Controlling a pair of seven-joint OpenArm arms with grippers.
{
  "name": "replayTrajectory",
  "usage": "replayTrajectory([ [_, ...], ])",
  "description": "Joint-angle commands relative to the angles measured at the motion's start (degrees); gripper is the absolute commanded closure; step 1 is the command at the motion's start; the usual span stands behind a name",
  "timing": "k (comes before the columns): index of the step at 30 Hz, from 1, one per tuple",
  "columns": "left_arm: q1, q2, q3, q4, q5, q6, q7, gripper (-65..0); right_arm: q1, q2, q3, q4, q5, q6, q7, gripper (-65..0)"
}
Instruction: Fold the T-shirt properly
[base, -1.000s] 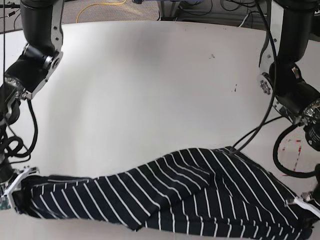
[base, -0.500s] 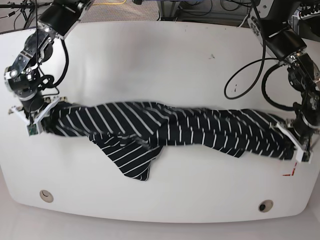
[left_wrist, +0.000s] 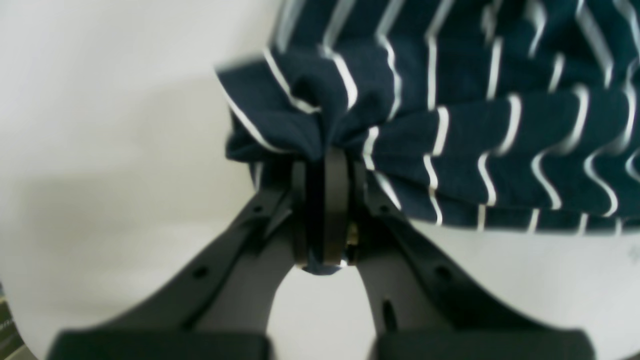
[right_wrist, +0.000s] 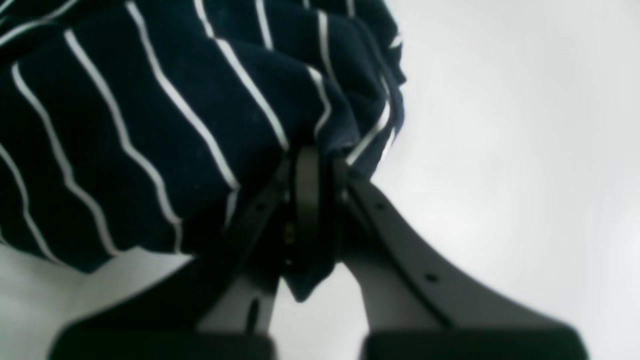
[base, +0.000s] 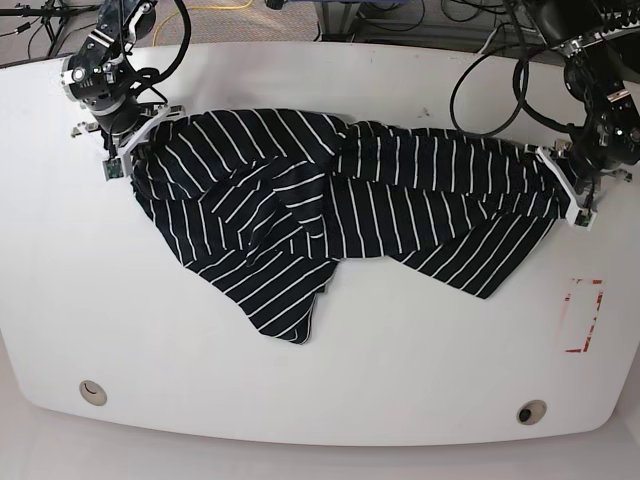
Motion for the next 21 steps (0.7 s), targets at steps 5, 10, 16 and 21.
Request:
replayTrajectory([
  [5,2.66,-4.29,-0.33,0.57,-0.10,0.09,-1.08,0.0,-2.67,-0.55,0.29,1.31,0.53,-0.32,1.31,-0.2],
  [10,3.18,-5.16,-0.33,0.57,-0.01,-0.44,-1.08,0.0,-3.99,-0.91,0.20,1.49,0.53,-0.32,0.51,-3.5],
  [16,3.10,-5.87,-0.06,0.57,-0.01,-2.37,-1.08,0.0,-3.99,-0.99,0.29,2.98,0.79,-0.32,-4.41,-30.8],
  [21,3.10,-5.87,0.02,0.57,-0.01,-3.25,-1.08,-3.5,-3.99,-2.58,0.37,8.43,0.88,-0.32,-7.75,-54.4],
])
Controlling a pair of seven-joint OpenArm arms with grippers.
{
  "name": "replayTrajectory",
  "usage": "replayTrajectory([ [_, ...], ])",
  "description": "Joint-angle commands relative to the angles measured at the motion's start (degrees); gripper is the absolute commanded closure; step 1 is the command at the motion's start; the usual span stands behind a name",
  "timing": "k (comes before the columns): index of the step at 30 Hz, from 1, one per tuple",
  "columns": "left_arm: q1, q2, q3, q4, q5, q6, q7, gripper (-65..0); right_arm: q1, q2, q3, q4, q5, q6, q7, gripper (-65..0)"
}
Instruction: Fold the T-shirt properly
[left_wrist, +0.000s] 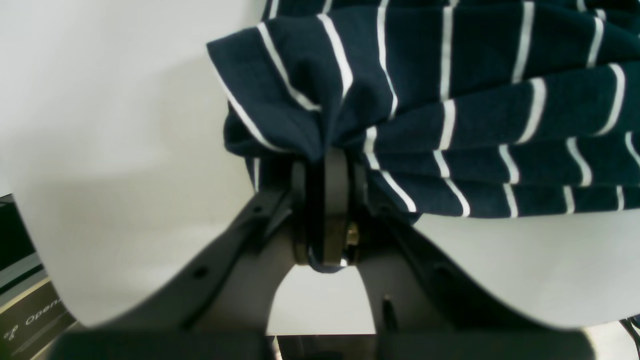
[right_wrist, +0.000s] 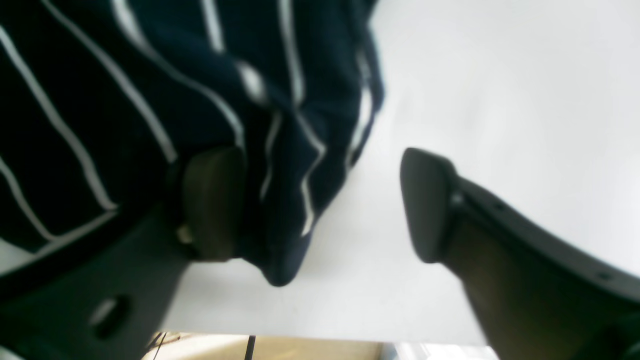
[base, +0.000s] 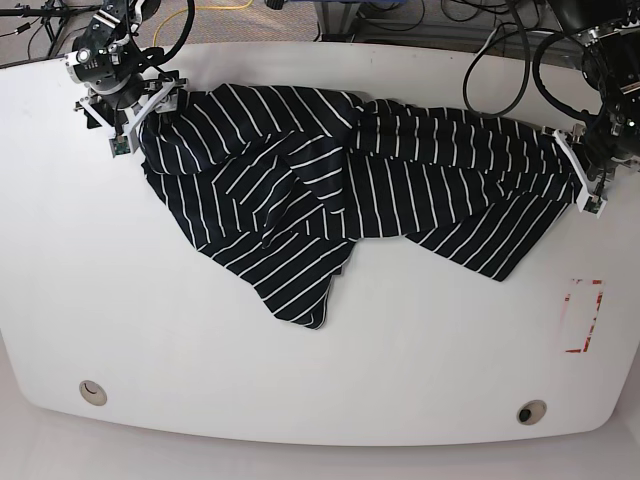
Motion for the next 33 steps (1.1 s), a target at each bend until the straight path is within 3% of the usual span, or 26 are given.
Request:
replayTrajectory([
  [1,-0.40,-0.93,-0.22,0.99,0.01,-0.65,-0.71,-7.5,0.43,-1.14,0.07,4.35,0.95,-0.29,-0.37,-58.3],
  [3,-0.40,-0.75,-0.22,1.16,0.01,-0.56,-0.62,-15.0,1.04,-1.49,0.07,4.44,0.95,-0.29,-0.98,-60.9],
  [7,-0.49,-0.75,-0.22,1.25,0.01,-0.39,-0.62,-30.0,3.77,-0.78,0.51,4.26,1.83,-0.29,-1.42,-58.3],
  [9,-0.49,-0.84,-0.22,1.25,0.01,-0.39,-0.62,-34.4,4.91,-0.43,0.24,3.82,1.74,-0.29,-1.33,-57.4],
  [14,-0.58,-1.02,-0.22,1.25,0.01,-0.48,-0.62,-35.0,11.59,0.53,0.42,0.75,1.65,-0.29,-1.16,-57.2],
  [33,-1.72,-2.42,-0.57,1.25,-0.25,-0.65,-0.62,-35.0,31.72,11.52,-0.11,-26.15,1.65,-0.29,-0.63,-57.5],
])
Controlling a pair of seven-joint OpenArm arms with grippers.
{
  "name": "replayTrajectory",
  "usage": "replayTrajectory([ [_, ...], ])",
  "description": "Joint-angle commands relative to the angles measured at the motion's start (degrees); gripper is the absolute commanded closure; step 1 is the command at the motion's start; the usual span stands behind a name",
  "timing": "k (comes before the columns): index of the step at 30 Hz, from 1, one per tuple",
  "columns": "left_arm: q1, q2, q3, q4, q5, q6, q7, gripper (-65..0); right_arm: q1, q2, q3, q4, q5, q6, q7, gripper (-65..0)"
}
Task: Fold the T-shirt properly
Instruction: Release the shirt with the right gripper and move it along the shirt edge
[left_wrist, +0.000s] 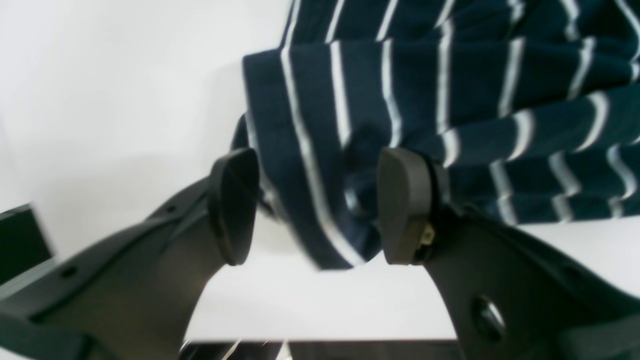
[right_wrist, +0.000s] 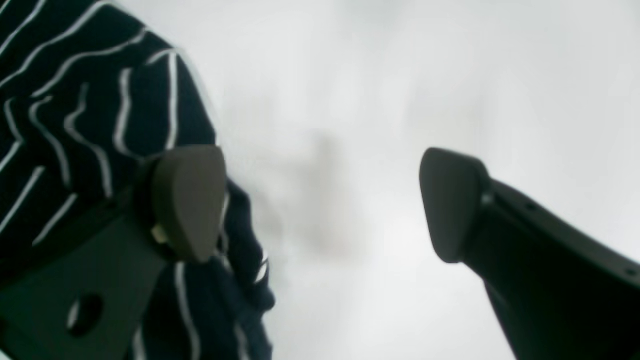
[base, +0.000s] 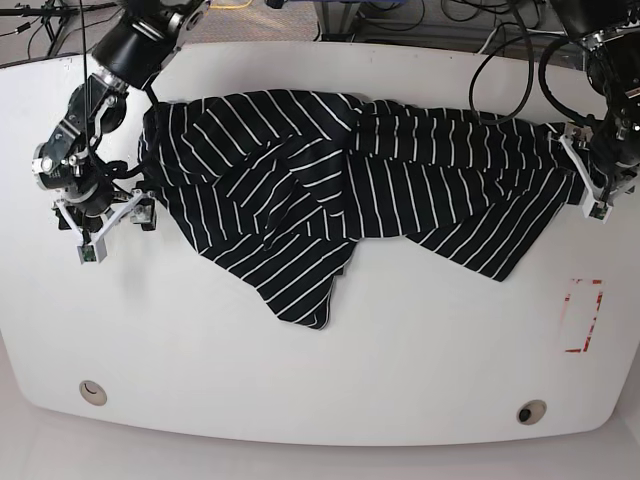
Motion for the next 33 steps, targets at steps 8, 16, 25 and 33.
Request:
replayTrajectory([
  [8,-0.69,-0.98,-0.26,1.06,-0.39,-0.04,-0.68,-35.0,6.13,2.70,0.04,-13.67,0.76,-0.01,4.24,-57.2],
  [16,-0.69,-1.16,-0.26,1.06,-0.39,-0.04,-0.68,-32.1,6.39,-1.26,0.04,-14.55,0.76,-0.01,4.41,-57.2],
  [25,-2.19,-0.98,-0.26,1.06,-0.21,-0.04,-0.68,-32.1,4.72,-6.71,-4.97,-14.11,0.76,-0.01,4.50,-57.1],
  [33,-3.77,-1.16,-1.32,1.06,-0.21,-0.04,-0.68,-32.2,4.46,-8.56,-6.81,-14.37,0.67,-0.01,5.91,-56.8],
])
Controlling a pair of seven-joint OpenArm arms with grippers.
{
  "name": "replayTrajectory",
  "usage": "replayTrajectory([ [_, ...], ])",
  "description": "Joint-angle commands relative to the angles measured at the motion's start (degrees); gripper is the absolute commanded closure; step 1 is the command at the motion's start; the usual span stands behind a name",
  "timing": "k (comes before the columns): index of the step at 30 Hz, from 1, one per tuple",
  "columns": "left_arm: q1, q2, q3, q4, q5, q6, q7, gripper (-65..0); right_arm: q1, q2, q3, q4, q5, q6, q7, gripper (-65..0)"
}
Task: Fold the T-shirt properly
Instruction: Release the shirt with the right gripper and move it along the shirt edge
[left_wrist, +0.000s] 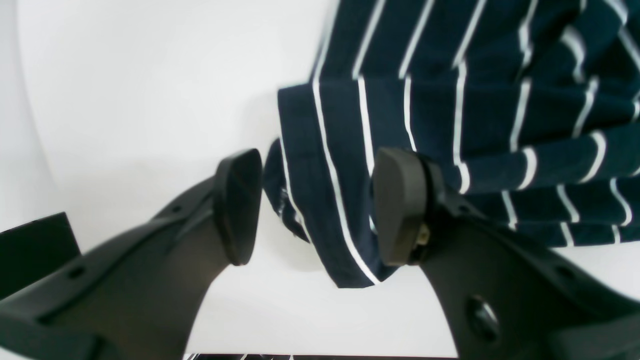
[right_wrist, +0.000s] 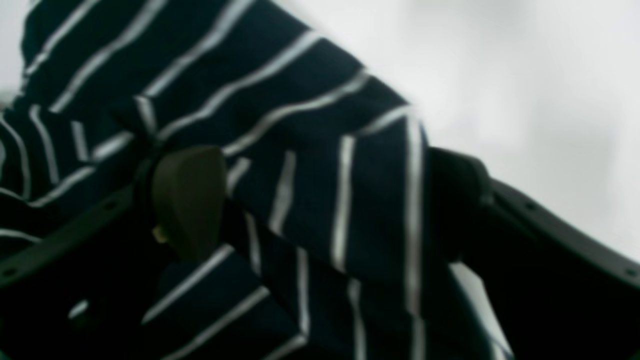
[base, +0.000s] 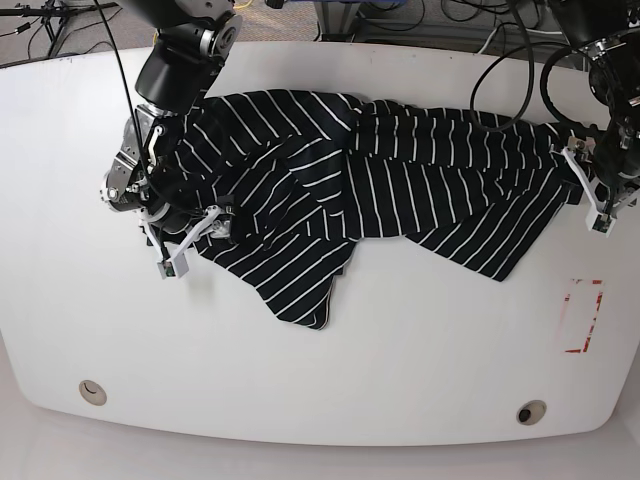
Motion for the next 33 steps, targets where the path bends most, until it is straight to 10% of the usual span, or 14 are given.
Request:
replayTrajectory([
  [1,-1.81,-1.02,-2.39,0.92,0.07,0.00,-0.31,-32.4,0.30,0.36,0.01,0.05,-0.43,0.08,-0.84,-56.4],
  [4,-3.39,-1.02,-6.09,0.48,0.07,0.00,-0.31,-32.4,0.22,0.36,-0.08,0.05,-0.43,0.08,-0.84,-50.6],
  [14,-9.98,-0.58,-16.02,-8.13,-0.01,0.27,0.83,-40.7,0.22,0.45,-0.26,0.14,-0.43,0.08,-0.84,-1.0],
  [33,-9.89,-0.67,-17.34,-19.74,-14.08,0.00,9.53,-46.0,0.22,0.36,-0.26,0.40,-0.43,0.08,-0.84,-1.7],
])
